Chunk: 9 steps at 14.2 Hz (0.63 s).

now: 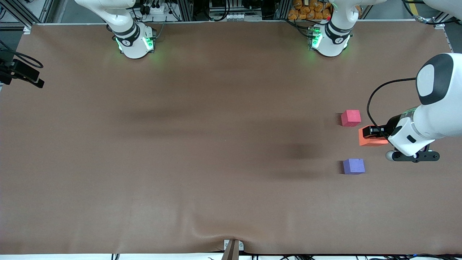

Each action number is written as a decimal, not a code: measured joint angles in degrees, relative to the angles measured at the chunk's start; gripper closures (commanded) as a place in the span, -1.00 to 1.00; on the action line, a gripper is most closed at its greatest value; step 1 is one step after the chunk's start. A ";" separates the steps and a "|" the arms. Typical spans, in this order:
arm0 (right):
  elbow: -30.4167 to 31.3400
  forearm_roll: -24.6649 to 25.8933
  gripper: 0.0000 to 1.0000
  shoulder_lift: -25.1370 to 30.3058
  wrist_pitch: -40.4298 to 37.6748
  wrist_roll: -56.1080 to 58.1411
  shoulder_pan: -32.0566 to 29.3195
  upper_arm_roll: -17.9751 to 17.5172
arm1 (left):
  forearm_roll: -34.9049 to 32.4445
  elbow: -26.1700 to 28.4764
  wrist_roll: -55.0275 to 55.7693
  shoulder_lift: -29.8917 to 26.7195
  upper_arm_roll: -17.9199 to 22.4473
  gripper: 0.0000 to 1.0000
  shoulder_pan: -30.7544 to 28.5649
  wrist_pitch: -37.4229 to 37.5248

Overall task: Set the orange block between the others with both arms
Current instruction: 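Carry the orange cube into the gap between pink and purple cubes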

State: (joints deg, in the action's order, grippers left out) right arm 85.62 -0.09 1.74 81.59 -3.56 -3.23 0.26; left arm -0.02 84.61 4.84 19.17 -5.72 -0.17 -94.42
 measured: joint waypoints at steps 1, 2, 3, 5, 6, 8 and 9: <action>0.00 0.00 -1.00 0.00 0.00 0.00 0.00 -0.01 | -0.19 0.59 -0.41 -0.17 0.00 0.92 -0.20 -0.34; 0.00 0.00 -1.00 0.00 0.00 0.00 0.00 -0.02 | -0.31 1.42 -0.54 -0.41 0.01 0.92 -0.38 -0.94; 0.00 0.00 -1.00 0.00 0.00 0.00 0.00 -0.03 | -0.39 2.55 -0.55 -0.78 0.01 0.92 -0.65 -1.97; 0.00 0.00 -1.00 0.00 0.00 0.00 0.01 -0.03 | -0.45 5.92 -1.57 -1.96 0.02 0.91 -1.64 -5.19; 0.00 0.00 -1.00 0.00 0.00 0.00 0.01 -0.03 | -0.45 7.99 -2.34 -2.66 0.02 0.90 -2.21 -6.97; 0.01 0.00 -1.00 -0.03 0.00 0.00 0.05 -0.06 | -0.46 12.37 -2.83 -3.93 0.02 0.88 -3.27 -10.62; 0.01 0.00 -1.00 -0.06 0.00 0.00 0.11 -0.10 | -0.46 14.76 -3.00 -4.51 0.02 0.87 -3.77 -12.80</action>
State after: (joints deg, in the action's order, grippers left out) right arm 85.63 -0.09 1.68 81.59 -3.56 -3.12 0.16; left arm -0.49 99.37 1.84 14.66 -5.70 -3.94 -107.22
